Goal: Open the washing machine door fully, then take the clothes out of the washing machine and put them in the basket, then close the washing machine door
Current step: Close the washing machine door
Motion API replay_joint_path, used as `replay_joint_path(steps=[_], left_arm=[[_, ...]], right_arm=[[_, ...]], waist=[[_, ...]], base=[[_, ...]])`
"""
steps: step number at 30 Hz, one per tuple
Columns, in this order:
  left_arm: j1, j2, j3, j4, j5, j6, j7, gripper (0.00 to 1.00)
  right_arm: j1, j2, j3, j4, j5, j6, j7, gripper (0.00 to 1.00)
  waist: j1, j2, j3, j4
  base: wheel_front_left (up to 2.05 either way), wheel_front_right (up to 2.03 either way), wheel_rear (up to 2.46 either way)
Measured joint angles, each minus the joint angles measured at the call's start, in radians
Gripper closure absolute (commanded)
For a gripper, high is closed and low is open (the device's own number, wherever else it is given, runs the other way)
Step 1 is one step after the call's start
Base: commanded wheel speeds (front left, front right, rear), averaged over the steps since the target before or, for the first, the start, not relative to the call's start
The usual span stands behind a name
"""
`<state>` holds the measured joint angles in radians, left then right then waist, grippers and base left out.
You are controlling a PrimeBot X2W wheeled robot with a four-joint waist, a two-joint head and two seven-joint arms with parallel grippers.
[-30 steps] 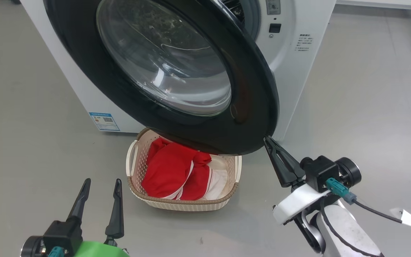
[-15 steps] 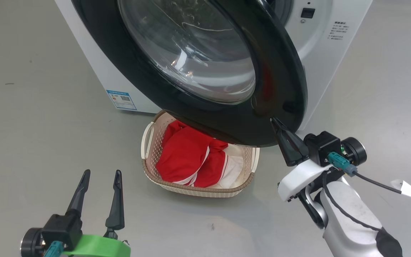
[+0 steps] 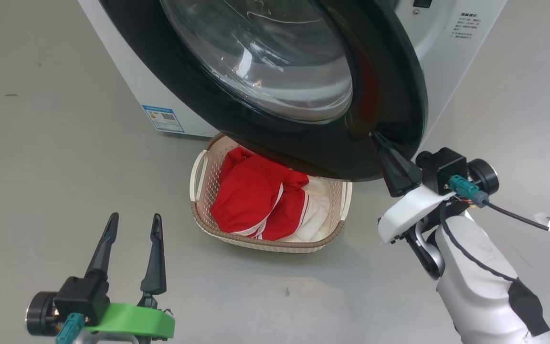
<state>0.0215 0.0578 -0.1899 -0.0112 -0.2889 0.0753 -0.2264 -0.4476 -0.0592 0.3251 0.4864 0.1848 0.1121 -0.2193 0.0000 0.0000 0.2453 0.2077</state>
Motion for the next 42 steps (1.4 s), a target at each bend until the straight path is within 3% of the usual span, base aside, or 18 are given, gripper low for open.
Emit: replay_joint_path(steps=[33, 42], left_arm=[[-0.136, -0.013, -0.059, 0.010, -0.002, -0.010, -0.021, 0.00], [-0.171, -0.016, -0.067, 0.033, -0.002, -0.010, -0.023, 0.00]], right_arm=[[-0.385, -0.136, -0.148, 0.137, 0.010, -0.019, -0.017, 1.00], [-0.447, -0.146, -0.179, 0.185, 0.019, -0.026, -0.029, 1.00]], waist=[[0.0000, 0.0000, 0.190, 0.069], [0.0000, 0.0000, 0.221, 0.091]], base=[[0.00, 0.00, 0.00], [0.00, 0.00, 0.00]])
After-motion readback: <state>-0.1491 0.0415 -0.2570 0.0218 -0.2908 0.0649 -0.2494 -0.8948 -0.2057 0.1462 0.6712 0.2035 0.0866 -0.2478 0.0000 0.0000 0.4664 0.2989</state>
